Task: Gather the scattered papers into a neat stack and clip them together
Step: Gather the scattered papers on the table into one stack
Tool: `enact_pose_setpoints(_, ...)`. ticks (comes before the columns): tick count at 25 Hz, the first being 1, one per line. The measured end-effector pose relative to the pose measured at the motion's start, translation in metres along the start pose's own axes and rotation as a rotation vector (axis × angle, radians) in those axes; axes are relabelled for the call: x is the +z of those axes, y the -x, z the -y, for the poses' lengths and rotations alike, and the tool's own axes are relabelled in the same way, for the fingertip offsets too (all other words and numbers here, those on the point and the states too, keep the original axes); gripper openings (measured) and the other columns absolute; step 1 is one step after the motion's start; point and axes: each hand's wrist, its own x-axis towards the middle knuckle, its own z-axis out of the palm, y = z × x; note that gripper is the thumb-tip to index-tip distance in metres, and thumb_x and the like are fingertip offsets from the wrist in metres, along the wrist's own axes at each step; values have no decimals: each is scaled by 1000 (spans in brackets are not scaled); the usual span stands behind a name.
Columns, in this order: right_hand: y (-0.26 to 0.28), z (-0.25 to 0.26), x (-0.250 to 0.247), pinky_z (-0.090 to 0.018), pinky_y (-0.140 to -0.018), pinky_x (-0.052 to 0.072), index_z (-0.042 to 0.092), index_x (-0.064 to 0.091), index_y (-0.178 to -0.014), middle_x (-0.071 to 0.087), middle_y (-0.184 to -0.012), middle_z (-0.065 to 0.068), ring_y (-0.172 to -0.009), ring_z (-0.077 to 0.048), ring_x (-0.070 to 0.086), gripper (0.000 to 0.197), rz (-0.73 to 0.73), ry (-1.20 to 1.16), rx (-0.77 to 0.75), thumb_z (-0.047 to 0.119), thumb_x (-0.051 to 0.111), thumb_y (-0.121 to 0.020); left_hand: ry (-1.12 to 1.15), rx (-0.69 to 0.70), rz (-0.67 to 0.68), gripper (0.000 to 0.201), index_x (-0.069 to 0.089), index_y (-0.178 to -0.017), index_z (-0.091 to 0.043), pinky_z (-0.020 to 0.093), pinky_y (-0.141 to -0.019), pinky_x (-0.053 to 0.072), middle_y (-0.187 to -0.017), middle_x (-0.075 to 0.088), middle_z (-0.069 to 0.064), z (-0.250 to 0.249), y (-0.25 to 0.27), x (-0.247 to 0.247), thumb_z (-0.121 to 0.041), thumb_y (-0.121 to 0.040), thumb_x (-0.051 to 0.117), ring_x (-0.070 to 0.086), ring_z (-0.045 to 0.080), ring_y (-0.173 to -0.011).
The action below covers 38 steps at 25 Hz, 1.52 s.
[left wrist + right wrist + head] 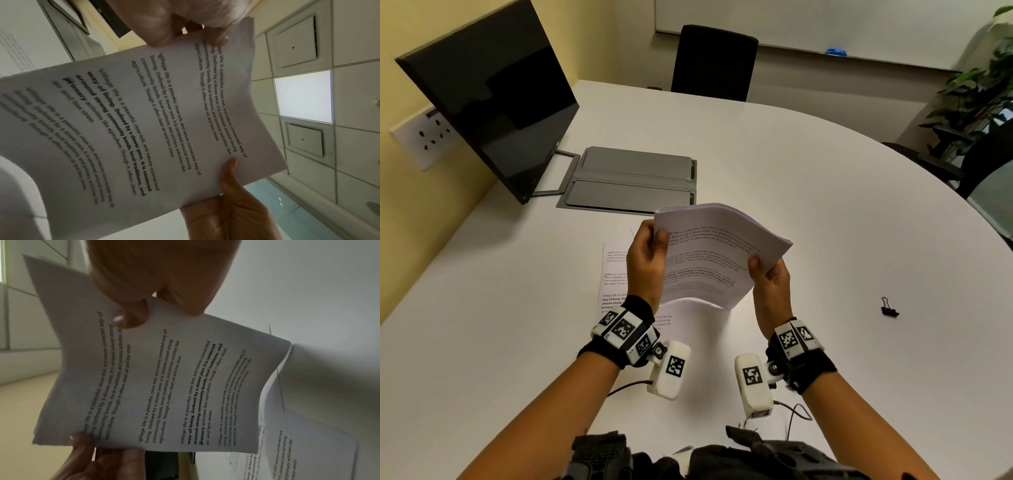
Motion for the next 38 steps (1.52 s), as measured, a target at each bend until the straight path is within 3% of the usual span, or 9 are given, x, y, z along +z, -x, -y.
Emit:
enact_pose_setpoints(6,1,-14,0,-32,-91,50,12,53,-118,65,-109,-3,-104,-18,60,42,-1,105,73,16,66,-79,-77,-12,-42,35,46,-106,-12,20,-65,51,-89,61,-1,11,-2,-16,-42,-87,49,60,6,-79)
enact_pose_setpoints(9,5,-42,1,-42,-101,44,11,48,-128,61,-120,-6,-115,-24,56,46,-13,159,166,7,62,-84,-60,-189,11,43,43,-116,-21,26,-79,53,-107,64,-1,30,5,-22,-48,-83,51,63,9,-95)
enact_pose_setpoints(13,7,-64,7,-42,-106,41,9,43,-133,57,-127,-11,-121,-29,51,44,-37,205,234,-3,49,-91,-150,-329,6,39,43,-130,-20,36,-93,48,-121,60,4,51,17,-23,-24,-93,52,57,21,-110)
enact_pose_setpoints(20,-18,-53,18,-21,-81,50,7,48,-114,60,-107,0,-96,-17,58,25,-13,515,167,6,55,-90,-360,-314,-140,20,59,-108,-10,14,-62,43,-96,64,2,53,-1,-34,-20,-92,53,60,19,-86)
enact_pose_setpoints(23,-36,-57,19,-27,-81,50,7,51,-115,60,-106,-1,-94,-20,58,25,-3,633,166,9,56,-90,-440,-344,-136,18,60,-96,-11,9,-57,43,-82,64,1,63,-7,-43,-25,-94,49,60,16,-75)
enact_pose_setpoints(26,-62,-63,14,-30,-83,47,9,54,-118,63,-110,-5,-96,-23,59,30,-3,750,236,12,57,-88,-473,-422,-188,23,63,-104,-14,23,-78,53,-95,71,4,81,-10,-60,-22,-96,43,66,20,-84)
enact_pose_setpoints(30,-113,-70,11,-27,-80,43,9,62,-115,66,-115,-14,-103,-30,61,31,49,934,385,7,57,-84,-677,-576,-299,35,60,-116,-8,32,-97,41,-120,64,11,104,-15,-90,-20,-98,32,59,29,-110)
enact_pose_setpoints(35,-158,-102,27,-29,-76,43,5,60,-113,62,-117,-16,-106,-34,58,29,183,1184,488,10,53,-85,-999,-700,-82,41,52,-132,-16,37,-116,18,-150,32,12,123,-15,-113,-25,-99,30,28,31,-138)
enact_pose_setpoints(38,-166,-120,39,-43,-90,47,9,52,-121,50,-125,-16,-115,-36,49,44,188,1355,535,27,60,-81,-1199,-758,109,45,37,-142,-28,42,-114,20,-156,19,3,127,-8,-110,-36,-97,33,22,33,-137)
